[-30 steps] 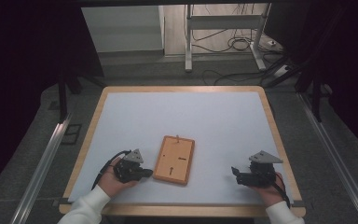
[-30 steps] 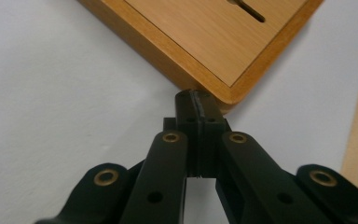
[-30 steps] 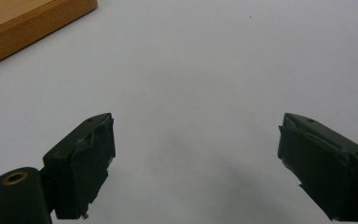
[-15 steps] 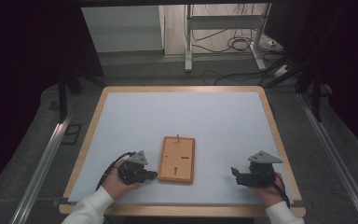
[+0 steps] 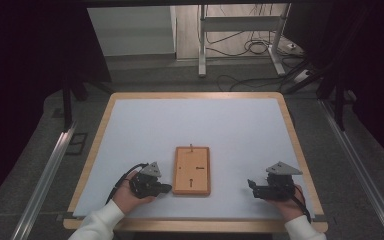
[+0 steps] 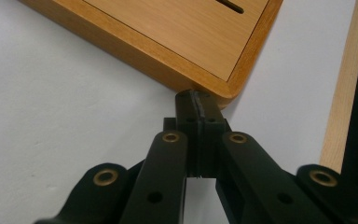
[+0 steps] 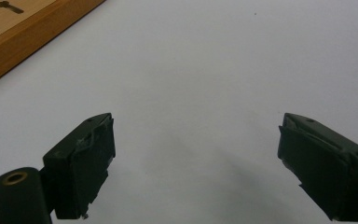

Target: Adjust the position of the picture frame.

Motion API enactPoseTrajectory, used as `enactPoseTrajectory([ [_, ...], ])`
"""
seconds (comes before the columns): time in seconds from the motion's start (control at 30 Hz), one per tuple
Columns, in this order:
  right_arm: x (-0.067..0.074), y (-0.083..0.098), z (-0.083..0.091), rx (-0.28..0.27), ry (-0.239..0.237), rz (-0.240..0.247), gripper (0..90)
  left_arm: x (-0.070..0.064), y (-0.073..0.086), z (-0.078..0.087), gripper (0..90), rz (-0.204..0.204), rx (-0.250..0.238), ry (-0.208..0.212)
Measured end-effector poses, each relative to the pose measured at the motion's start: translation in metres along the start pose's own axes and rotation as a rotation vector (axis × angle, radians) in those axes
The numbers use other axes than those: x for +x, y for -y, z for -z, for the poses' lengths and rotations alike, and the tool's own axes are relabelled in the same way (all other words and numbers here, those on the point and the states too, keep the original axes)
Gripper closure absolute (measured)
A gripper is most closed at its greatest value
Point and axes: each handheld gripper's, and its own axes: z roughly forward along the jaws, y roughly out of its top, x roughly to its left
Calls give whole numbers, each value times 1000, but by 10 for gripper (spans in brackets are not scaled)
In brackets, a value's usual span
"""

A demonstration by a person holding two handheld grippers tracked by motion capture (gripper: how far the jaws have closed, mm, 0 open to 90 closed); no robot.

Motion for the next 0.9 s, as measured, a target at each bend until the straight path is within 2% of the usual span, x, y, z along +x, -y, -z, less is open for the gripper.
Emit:
enactPoseTrajectory([
  [0.17, 0, 0, 0, 0, 1, 3, 113, 0, 0, 0, 897, 0, -7, -1],
  [0.23, 0, 0, 0, 0, 0, 2, 113, 2, -1, 4, 898, 3, -27, -2],
  [0.53, 1, 0, 2, -6, -8, 2, 113, 17, 8, 28, 878, 65, -138, -100],
  [0.63, 2, 0, 1, -5, -11, 3, 113, 23, 11, 32, 746, 100, -173, -152],
  [0.77, 4, 1, 0, -4, -22, 12, 113, 27, 13, 31, 487, 147, -184, -200],
  [0.83, 6, 0, 1, -17, -40, 25, 112, 29, 14, 31, 411, 155, -187, -211],
  [0.9, 8, 0, 1, -25, -51, 35, 112, 30, 14, 31, 371, 162, -192, -221],
])
